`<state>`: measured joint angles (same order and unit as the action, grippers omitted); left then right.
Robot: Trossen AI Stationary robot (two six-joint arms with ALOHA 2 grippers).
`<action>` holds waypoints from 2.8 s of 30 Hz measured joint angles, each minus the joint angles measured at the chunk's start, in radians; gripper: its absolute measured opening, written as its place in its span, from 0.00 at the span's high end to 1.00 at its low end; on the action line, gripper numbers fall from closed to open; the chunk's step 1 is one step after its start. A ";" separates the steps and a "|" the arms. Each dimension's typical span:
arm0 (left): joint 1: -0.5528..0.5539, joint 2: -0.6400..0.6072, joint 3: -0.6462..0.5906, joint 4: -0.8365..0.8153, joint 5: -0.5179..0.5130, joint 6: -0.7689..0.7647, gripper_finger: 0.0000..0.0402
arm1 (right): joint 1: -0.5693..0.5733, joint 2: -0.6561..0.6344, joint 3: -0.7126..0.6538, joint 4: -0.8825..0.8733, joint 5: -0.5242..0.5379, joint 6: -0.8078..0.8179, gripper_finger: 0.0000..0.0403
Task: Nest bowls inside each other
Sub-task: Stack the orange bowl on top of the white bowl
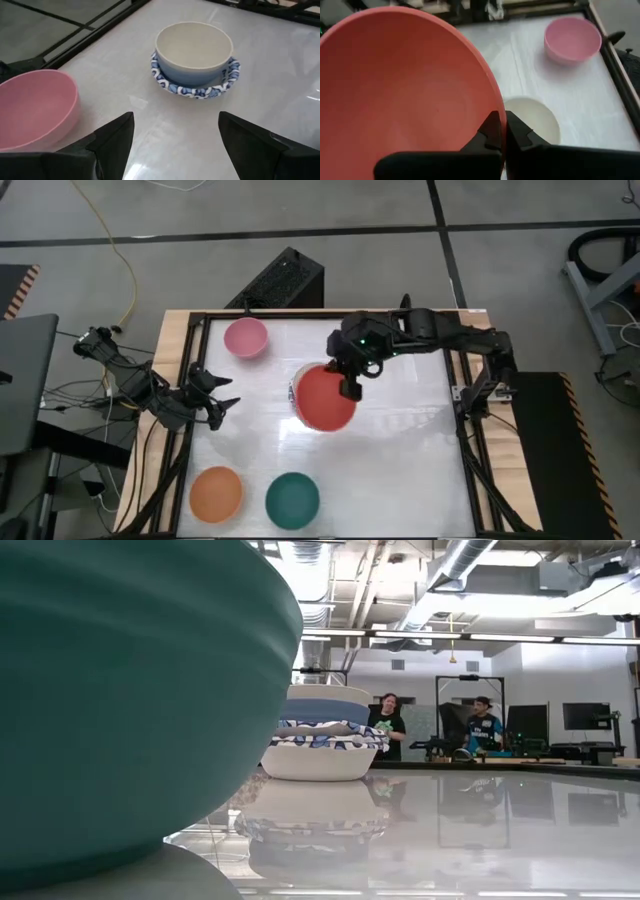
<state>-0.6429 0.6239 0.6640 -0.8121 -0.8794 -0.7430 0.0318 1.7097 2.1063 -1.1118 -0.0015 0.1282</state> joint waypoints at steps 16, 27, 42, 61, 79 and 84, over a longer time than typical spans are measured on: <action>-0.044 0.000 0.000 0.081 -0.068 0.054 0.31 | 0.082 0.176 -0.003 0.500 -0.159 -0.421 0.98; -0.043 0.000 0.000 0.079 -0.080 0.115 0.31 | -0.226 0.017 0.010 0.325 0.326 0.191 0.97; -0.043 0.000 0.000 0.078 -0.124 0.120 0.31 | 0.049 -0.550 -0.623 0.142 0.651 0.494 0.98; -0.042 0.000 0.000 0.153 -0.180 0.208 0.31 | 0.052 -0.792 -1.254 0.535 0.380 0.940 0.98; -0.042 0.000 0.000 0.152 -0.164 0.209 0.31 | -0.186 -0.332 -0.869 0.545 0.000 0.683 0.98; -0.042 -0.002 0.000 0.152 -0.164 0.208 0.31 | -0.209 -0.195 -0.748 0.491 -0.032 0.614 0.98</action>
<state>-0.6853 0.6219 0.6640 -0.6604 -1.0430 -0.5352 -0.1770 1.5143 1.3586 -0.6204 -0.0332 0.7425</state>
